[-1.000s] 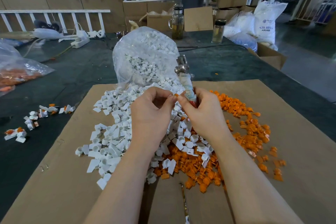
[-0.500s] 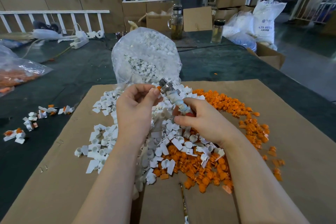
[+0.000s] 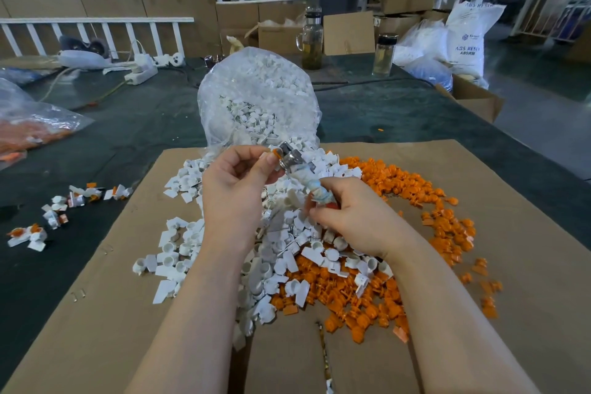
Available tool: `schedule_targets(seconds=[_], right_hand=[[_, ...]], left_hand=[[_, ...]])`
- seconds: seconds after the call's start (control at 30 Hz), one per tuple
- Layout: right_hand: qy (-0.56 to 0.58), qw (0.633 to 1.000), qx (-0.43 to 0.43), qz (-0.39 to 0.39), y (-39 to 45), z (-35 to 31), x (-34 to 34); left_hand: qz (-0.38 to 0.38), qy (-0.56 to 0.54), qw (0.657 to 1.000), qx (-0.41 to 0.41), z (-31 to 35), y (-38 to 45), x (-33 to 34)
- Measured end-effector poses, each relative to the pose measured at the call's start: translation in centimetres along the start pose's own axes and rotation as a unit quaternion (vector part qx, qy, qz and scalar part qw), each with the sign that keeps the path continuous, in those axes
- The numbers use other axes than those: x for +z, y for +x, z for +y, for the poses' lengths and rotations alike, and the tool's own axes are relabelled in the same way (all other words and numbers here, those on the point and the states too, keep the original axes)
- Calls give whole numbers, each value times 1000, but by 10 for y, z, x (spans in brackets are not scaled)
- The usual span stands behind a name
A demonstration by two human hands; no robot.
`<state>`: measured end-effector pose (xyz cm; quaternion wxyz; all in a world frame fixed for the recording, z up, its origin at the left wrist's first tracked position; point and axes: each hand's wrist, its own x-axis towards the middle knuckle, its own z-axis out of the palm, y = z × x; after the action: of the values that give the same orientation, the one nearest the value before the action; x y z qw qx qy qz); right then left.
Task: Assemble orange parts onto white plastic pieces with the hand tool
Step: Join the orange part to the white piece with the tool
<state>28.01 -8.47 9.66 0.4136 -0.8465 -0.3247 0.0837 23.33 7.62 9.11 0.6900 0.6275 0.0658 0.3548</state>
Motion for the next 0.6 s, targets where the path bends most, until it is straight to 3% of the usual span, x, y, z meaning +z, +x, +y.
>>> schedule_targets(seconds=[0.2,0.4,0.5,0.6], right_hand=[[-14,1000,-13,15,3,3,4],[-69,996,-29,52,5,5,8],[-100,989,-12,112,5,8,6],[-116,974,33,192,7,15,1]], left_hand=[[2,-13,1000,-9,-1,2,-1],[27,-57,996,-68,4,1,-1],[120,-162,972,-122,9,5,-11],[252,-285,907,-179,12,13,-29]])
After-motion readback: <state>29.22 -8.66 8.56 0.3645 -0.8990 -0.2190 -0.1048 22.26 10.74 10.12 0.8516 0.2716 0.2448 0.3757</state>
